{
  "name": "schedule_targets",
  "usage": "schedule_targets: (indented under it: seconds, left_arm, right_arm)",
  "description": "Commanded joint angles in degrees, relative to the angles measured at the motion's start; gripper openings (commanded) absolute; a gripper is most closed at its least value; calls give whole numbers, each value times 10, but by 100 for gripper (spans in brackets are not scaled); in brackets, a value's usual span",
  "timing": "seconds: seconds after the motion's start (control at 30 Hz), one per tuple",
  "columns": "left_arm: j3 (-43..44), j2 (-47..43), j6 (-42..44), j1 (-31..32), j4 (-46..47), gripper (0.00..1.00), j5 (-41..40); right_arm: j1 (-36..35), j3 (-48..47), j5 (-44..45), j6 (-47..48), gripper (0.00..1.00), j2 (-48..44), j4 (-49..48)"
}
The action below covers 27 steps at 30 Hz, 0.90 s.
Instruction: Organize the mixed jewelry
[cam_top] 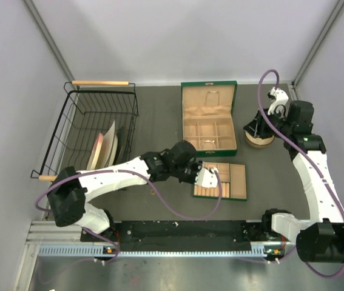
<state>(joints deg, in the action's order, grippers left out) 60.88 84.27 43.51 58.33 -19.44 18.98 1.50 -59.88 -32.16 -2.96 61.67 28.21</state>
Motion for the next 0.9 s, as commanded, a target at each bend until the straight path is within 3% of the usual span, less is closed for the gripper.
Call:
schedule_targets:
  seconds: [0.0, 0.33, 0.5, 0.63, 0.73, 0.87]
  left_arm:
    - [-4, 1, 142, 35, -2, 0, -105]
    - [14, 30, 231, 73, -64, 0, -157]
    - [94, 48, 220, 87, -196, 0, -185]
    - [123, 58, 238, 111, -278, 0, -252]
    - [142, 68, 268, 129, -292, 0, -278]
    - [178, 94, 308, 131, -267, 0, -246]
  right_arm:
    - [16, 10, 13, 27, 36, -12, -8]
    - [32, 54, -6, 59, 34, 13, -18]
    - [32, 62, -4, 65, 34, 7, -20]
    - [32, 63, -14, 63, 34, 9, -20]
    - [32, 60, -26, 60, 34, 10, -19]
    - [32, 61, -48, 52, 34, -1, -17]
